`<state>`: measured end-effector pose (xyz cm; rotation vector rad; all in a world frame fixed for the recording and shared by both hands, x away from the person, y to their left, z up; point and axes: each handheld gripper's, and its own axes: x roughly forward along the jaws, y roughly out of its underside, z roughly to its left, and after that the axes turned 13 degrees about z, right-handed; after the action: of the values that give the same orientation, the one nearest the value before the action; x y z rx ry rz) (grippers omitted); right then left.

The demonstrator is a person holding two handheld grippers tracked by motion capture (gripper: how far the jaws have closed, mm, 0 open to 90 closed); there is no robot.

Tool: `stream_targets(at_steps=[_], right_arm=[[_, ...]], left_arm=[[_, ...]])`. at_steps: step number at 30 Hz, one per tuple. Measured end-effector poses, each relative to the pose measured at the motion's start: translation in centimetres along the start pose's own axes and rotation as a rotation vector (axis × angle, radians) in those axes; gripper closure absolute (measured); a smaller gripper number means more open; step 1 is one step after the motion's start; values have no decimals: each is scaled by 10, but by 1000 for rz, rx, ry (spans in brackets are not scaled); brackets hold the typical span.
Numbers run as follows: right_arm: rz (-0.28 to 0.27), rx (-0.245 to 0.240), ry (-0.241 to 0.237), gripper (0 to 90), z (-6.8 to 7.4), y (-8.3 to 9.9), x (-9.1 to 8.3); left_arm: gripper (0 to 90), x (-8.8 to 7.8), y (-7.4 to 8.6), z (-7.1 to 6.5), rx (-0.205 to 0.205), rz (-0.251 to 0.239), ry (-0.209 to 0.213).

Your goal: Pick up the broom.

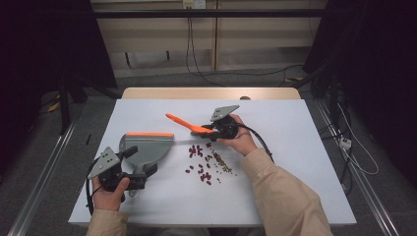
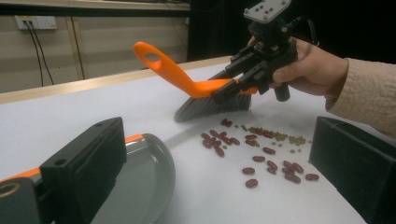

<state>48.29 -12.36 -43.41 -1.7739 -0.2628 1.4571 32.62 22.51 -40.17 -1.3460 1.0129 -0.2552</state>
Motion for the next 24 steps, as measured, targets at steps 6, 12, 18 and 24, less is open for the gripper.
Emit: stream_targets(at_steps=[6, 12, 18, 24], right_arm=[[-1, -2, -9, 689, 1, 1, 0], [-2, -4, -21, 688, 2, 2, -1], [-2, -13, -39, 686, 4, 3, -2], [7, -33, -58, 683, 9, 4, -2]], left_arm=[[37, 0, 0, 0, 0, -1, -1], [38, 0, 0, 0, 2, -1, -1], [37, 1, 0, 0, 0, 0, -2], [37, 2, 0, 0, 0, 0, 1]])
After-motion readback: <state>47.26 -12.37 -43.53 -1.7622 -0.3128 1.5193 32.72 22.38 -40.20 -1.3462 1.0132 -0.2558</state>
